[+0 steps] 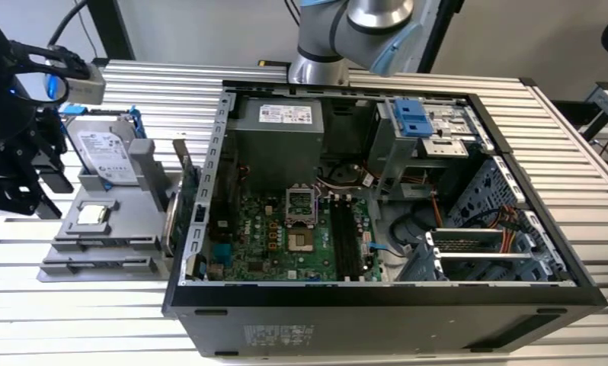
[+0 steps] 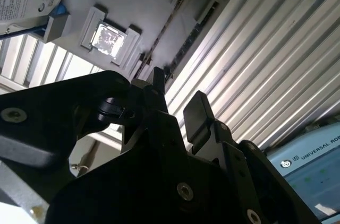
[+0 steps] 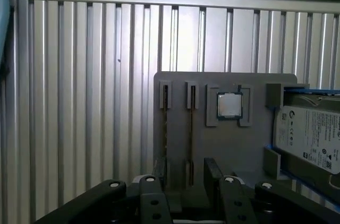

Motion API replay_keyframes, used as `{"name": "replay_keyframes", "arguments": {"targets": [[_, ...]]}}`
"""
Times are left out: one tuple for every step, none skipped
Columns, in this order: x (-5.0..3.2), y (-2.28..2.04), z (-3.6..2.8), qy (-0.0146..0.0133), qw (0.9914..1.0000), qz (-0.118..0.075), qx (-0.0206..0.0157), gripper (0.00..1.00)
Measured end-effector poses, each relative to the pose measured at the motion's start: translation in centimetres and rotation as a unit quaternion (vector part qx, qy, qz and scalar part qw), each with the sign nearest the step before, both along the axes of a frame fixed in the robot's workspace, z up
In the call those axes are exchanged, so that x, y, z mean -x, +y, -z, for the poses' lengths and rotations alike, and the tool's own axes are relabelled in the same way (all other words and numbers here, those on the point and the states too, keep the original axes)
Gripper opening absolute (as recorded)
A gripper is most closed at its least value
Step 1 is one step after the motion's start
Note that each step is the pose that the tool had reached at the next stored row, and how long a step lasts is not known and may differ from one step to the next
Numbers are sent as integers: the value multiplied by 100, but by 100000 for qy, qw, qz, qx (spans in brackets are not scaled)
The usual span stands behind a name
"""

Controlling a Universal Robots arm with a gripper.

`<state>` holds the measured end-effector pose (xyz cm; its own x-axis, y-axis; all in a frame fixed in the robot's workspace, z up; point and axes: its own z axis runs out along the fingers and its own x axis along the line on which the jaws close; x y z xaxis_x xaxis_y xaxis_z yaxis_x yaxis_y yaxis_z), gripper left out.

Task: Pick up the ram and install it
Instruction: 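Pick up the ram and move it above insertion slot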

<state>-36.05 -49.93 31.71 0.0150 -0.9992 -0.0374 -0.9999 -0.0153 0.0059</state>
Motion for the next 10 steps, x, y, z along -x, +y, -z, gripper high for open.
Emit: {"name": "replay_keyframes", "arguments": {"targets": [[1, 1, 13, -4, 100000, 6, 0, 100], [1, 1, 27, -6, 100000, 9, 1, 100], [1, 1, 41, -4, 100000, 10, 3, 100], [0, 1, 54, -5, 100000, 13, 3, 100], [0, 1, 66, -5, 100000, 14, 3, 100], [0, 1, 77, -4, 100000, 15, 3, 100], [-1, 1, 88, -1, 100000, 15, 6, 100], [-2, 0, 97, -3, 100000, 3, 3, 100], [-2, 0, 105, 0, 100000, 4, 7, 100], [-2, 0, 114, -2, 100000, 7, 5, 100]]}}
